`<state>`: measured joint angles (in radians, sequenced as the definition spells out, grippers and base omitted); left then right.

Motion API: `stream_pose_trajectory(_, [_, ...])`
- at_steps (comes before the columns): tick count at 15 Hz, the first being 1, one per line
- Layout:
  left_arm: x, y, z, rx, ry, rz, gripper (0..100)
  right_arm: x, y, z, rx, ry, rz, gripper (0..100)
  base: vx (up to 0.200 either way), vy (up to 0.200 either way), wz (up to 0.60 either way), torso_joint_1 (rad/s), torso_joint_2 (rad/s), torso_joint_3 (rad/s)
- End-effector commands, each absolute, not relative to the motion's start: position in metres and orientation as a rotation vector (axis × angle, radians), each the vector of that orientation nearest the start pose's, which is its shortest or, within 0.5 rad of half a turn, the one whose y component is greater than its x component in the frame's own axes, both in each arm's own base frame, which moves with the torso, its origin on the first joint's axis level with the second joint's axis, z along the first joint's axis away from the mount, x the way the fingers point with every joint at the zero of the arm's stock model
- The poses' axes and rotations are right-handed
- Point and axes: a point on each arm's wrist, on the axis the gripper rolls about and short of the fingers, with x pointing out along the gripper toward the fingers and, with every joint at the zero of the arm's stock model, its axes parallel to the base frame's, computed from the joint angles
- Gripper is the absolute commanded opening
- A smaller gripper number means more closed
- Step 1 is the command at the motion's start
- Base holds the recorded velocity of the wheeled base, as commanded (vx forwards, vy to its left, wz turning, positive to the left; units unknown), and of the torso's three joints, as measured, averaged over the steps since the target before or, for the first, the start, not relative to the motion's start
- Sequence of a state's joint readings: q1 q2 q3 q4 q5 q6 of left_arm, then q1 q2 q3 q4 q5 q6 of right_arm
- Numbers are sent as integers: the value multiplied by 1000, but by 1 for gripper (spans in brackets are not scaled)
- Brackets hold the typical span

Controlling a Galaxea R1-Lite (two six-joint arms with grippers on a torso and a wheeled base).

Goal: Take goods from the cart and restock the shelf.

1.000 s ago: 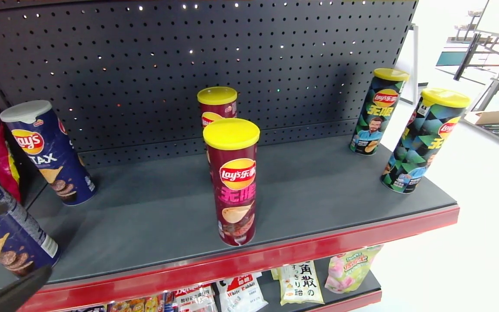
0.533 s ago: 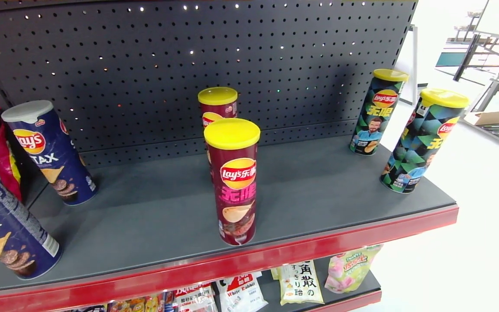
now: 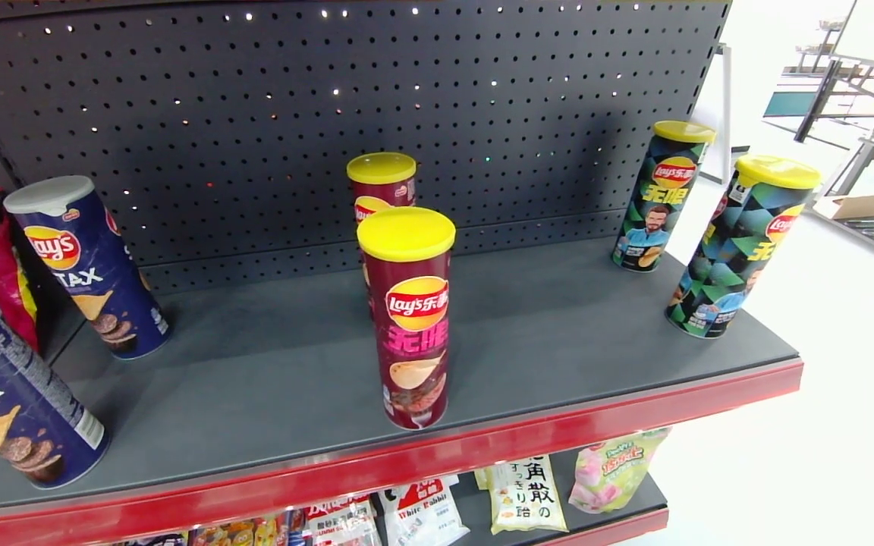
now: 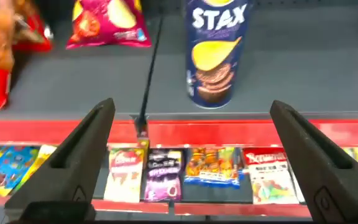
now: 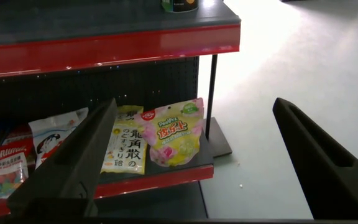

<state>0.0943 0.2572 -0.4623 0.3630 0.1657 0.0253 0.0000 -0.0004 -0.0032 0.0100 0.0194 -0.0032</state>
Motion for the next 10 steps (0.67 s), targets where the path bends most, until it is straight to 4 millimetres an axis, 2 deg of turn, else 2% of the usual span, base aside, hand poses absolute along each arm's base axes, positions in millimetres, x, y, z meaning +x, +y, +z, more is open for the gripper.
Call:
stream_pose_trajectory(1, [-41,-1,154,30,134,271,100,-23,0,75,-3,6,20,100,0,0,600,2,-2,2])
stream_pose_trajectory(4, [-43,-1,151,29,128,262,100,-23,0,75,-3,6,20,100,0,0,600,7,2,1])
stream_pose_trajectory(8, [-49,0,129,37,90,123,100,-23,0,75,-5,8,20,100,0,0,0,0,0,0])
stream_pose_trajectory(10, [-47,0,124,23,106,126,100,-23,0,75,-6,6,21,100,0,0,0,0,0,0])
